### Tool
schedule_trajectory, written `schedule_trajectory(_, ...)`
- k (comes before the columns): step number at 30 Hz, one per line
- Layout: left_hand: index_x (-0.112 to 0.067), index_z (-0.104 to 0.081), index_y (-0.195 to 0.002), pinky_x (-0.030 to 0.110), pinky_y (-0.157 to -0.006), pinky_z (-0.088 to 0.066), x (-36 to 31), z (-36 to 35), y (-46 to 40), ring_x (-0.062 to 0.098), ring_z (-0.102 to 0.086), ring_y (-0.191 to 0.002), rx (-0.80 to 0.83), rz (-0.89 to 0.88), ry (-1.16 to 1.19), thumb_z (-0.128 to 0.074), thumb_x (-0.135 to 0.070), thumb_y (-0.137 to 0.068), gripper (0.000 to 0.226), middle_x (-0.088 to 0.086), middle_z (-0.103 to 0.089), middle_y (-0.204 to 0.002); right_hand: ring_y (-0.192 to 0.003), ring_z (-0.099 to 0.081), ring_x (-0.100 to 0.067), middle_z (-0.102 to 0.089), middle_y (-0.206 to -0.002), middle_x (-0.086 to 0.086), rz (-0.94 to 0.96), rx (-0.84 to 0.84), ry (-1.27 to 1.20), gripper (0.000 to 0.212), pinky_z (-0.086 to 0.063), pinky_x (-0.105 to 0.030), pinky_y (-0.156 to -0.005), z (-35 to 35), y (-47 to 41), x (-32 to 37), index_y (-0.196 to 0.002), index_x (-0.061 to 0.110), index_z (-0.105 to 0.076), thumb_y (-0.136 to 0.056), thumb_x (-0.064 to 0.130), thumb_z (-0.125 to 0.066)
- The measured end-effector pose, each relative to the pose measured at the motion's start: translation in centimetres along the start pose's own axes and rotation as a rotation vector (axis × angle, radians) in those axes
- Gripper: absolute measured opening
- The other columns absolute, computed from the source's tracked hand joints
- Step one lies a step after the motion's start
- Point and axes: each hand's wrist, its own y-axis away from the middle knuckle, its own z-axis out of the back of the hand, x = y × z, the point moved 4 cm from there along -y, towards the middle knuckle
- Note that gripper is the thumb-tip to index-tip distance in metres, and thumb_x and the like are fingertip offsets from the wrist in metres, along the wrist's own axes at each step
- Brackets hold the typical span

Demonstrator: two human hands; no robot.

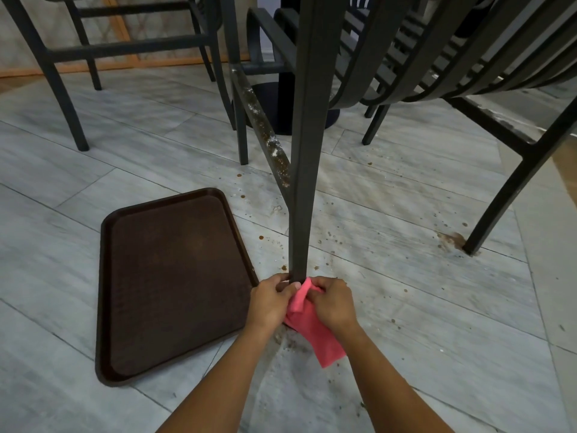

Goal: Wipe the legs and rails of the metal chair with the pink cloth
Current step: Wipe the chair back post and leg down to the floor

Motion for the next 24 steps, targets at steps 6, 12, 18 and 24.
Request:
schedule_trajectory(6, -0.016, -0.065, -0.116, 0.003, -0.067, -0.04, 0.2, -0.2, -0.4, 0.006, -0.06, -0.088, -0.013, -0.013, -0.018, -0.062, -0.024, -0.088, 0.029, 0.004, -0.072, -0.105, -0.075, -0.064, -0.015, -0.071, -0.081, -0.001, 0.022, 0.02, 0.045, 0.03, -0.051, -0.028, -0.069, -0.8, -0.9, -0.4, -0.093, 0.019, -0.072, -0.088, 0.007, -0.045)
schedule_trajectory(12, -0.015, -0.066, -0.114, 0.004, -0.065, -0.042, 0.8, -0.4, -0.8, 0.004, -0.061, -0.083, -0.004, -0.005, 0.005, -0.064, -0.023, -0.087, 0.029, 0.001, -0.073, -0.101, -0.079, -0.063, -0.016, -0.07, -0.088, -0.005, -0.002, 0.106, 0.016, 0.029, -0.051, -0.029, -0.073, -1.2, -1.1, -1.1, -0.099, 0.015, -0.07, -0.09, 0.006, -0.044)
schedule_trajectory(18, -0.014, -0.066, -0.113, 0.002, -0.062, -0.044, 0.7, -0.4, -0.7, 0.004, -0.062, -0.081, 0.001, -0.003, 0.014, -0.064, -0.021, -0.087, 0.027, 0.002, -0.072, -0.1, -0.08, -0.061, -0.017, -0.07, -0.089, -0.009, -0.058, 0.15, 0.028, 0.028, -0.049, -0.029, -0.073, -1.7, -1.3, -2.2, -0.096, 0.011, -0.069, -0.089, 0.003, -0.044)
schedule_trajectory(24, -0.013, -0.064, -0.117, 0.016, -0.079, -0.044, 0.5, -0.5, -0.6, 0.012, -0.064, -0.095, 0.001, 0.009, 0.005, -0.062, -0.023, -0.089, 0.03, 0.005, -0.071, -0.106, -0.084, -0.062, -0.02, -0.068, -0.092, -0.01, -0.122, 0.196, 0.044, 0.027, -0.049, -0.028, -0.074, -2.1, -1.4, -2.9, -0.1, 0.009, -0.068, -0.091, 0.006, -0.042)
